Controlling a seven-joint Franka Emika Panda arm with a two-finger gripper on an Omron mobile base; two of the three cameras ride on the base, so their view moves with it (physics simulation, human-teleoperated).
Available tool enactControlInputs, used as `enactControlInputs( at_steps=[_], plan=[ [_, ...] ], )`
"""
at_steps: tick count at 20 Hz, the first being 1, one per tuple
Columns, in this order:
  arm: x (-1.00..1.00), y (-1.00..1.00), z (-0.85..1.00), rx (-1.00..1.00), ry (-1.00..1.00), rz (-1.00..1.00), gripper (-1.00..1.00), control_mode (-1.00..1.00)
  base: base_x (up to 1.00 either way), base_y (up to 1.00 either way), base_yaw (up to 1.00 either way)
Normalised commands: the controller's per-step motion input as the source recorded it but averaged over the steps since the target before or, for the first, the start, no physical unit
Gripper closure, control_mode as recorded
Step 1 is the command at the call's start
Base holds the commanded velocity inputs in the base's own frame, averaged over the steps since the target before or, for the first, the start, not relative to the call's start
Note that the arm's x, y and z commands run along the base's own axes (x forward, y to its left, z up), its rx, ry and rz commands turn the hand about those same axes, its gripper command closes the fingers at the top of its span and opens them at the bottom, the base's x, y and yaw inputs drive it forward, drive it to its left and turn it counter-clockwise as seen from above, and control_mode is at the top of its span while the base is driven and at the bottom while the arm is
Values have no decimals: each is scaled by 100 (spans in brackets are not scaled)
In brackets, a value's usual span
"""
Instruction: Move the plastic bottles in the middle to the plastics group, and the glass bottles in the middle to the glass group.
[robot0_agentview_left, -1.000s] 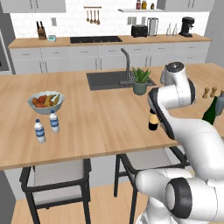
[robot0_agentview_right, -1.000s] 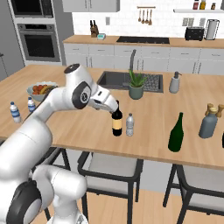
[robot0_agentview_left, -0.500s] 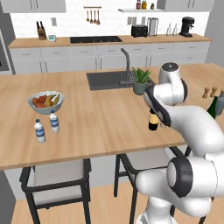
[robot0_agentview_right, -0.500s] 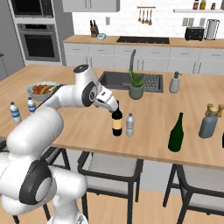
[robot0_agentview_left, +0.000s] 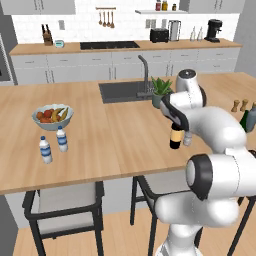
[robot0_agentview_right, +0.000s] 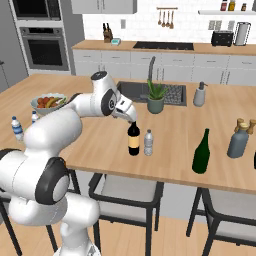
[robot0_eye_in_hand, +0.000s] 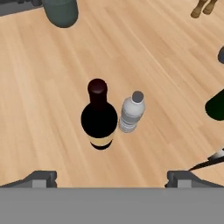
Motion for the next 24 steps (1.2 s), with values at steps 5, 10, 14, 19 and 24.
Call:
enactControlInputs(
  at_steps=[5, 10, 14, 19, 24],
  plan=[
    [21, -13, -18, -5, 0, 0, -100, -100, 0, 0, 0],
    [12, -6, -29, 0, 0, 0, -100, -100, 0, 0, 0],
    [20, 0, -21, 0, 0, 2, -100, -100, 0, 0, 0],
    [18, -1, -5, 0, -1, 1, -100, -100, 0, 0, 0],
    [18, -12, -2, -4, 0, 0, -100, -100, 0, 0, 0]
  ],
)
